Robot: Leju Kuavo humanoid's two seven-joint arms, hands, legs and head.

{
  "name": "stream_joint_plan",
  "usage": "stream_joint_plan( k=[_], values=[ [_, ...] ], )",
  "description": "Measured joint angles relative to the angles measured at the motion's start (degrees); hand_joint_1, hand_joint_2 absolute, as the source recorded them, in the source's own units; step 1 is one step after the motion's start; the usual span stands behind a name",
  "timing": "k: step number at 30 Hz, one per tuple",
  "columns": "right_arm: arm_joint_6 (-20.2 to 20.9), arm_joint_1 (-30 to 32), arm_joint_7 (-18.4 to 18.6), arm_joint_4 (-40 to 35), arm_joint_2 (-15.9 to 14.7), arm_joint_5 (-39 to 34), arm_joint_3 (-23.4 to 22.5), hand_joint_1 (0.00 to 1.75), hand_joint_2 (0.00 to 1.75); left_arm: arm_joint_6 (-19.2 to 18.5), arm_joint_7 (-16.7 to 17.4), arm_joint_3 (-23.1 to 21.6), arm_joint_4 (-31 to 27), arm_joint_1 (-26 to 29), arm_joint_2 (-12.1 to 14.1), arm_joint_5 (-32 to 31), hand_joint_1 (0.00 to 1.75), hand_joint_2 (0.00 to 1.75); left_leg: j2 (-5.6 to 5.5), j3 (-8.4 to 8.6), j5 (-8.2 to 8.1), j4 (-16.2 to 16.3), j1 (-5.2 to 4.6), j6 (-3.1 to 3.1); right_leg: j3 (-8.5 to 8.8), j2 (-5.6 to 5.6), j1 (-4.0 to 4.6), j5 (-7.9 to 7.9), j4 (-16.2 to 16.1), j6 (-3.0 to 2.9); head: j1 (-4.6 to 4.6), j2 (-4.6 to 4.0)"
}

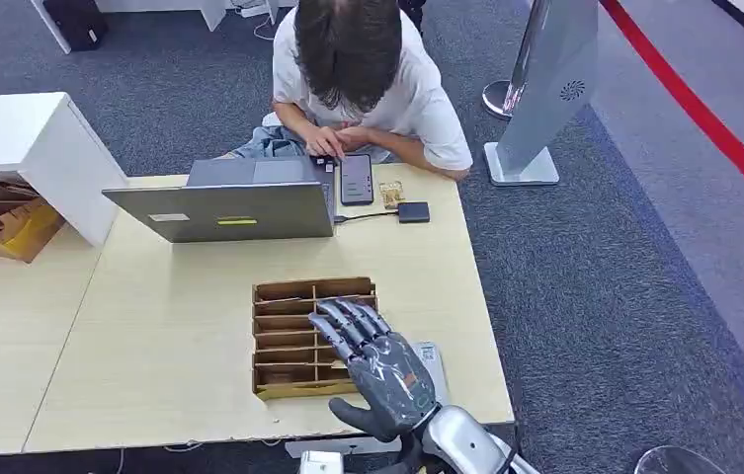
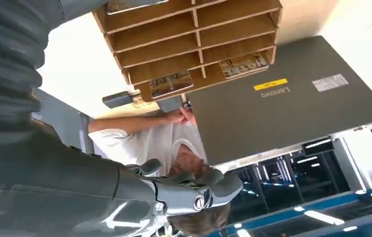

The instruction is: Pass the card to the sensor for recognition and then transmit it.

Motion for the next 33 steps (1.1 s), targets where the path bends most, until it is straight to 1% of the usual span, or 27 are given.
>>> stream_joint_plan(
  k=[18,23,33],
  values=[
    [2.0,-0.5,1.6,3.1,0.0,0.1,0.8,0.00,1.75,-0.1,0.5,0.0,0.0,-0.1,0.0,-0.5,0.00,1.75,0.00,0.00,0.00,0.0,0.00,0.00,0.00,0.00,0.00,0.00,0.0,0.00,0.00,0.00],
    [3.2,-0.8,2.7,4.0,0.0,0.3,0.9,0.00,1.75,-0.1,0.5,0.0,0.0,-0.1,0.0,-0.5,0.00,1.75,0.00,0.00,0.00,0.0,0.00,0.00,0.00,0.00,0.00,0.00,0.0,0.00,0.00,0.00],
    [4.8,-1.1,3.6,5.9,0.0,0.3,1.1,0.00,1.75,-0.1,0.5,0.0,0.0,-0.2,0.0,-0.4,0.00,1.75,0.00,0.00,0.00,0.0,0.00,0.00,0.00,0.00,0.00,0.00,0.0,0.00,0.00,-0.02]
  ],
)
